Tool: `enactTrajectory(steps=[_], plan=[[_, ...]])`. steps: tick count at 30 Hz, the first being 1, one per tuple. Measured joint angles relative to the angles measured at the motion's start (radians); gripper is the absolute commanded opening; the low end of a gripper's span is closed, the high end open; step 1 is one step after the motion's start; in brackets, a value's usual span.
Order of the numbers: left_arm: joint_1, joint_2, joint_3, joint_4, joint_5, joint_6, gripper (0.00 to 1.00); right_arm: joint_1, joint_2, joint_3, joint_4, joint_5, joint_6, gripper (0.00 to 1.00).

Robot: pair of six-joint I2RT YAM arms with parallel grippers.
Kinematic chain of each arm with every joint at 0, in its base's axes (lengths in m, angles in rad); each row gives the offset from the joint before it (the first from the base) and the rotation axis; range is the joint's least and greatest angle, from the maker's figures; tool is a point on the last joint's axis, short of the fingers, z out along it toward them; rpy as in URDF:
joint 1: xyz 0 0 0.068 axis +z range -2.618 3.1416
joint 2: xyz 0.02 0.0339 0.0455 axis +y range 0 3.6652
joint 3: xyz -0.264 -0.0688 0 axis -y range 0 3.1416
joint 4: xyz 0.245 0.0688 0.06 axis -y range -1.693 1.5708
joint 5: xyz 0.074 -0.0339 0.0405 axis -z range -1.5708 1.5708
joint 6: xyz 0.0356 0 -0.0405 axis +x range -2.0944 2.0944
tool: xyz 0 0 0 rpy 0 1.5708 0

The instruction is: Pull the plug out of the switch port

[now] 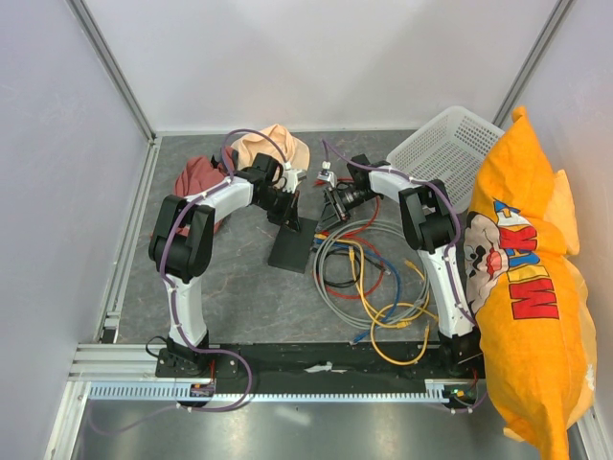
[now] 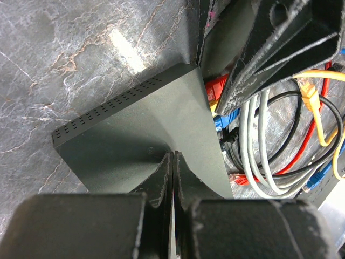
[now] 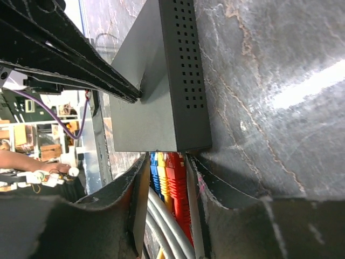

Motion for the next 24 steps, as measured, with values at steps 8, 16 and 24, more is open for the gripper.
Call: enactTrajectory(steps=[8, 16, 24], plan=[[0.000, 0.000, 0.000, 0.000, 0.000, 0.001, 0.02, -0.005, 0.010, 0.000, 0.008, -0.012, 0.008, 0.33], [-0.001, 0.000, 0.000, 0.000, -0.001, 0.002, 0.02, -0.007, 0.014, 0.000, 0.015, -0.005, 0.007, 0.19], [-0.002, 0.000, 0.000, 0.000, -0.001, 0.008, 0.02, -0.012, 0.015, -0.001, 0.016, 0.000, 0.014, 0.05]])
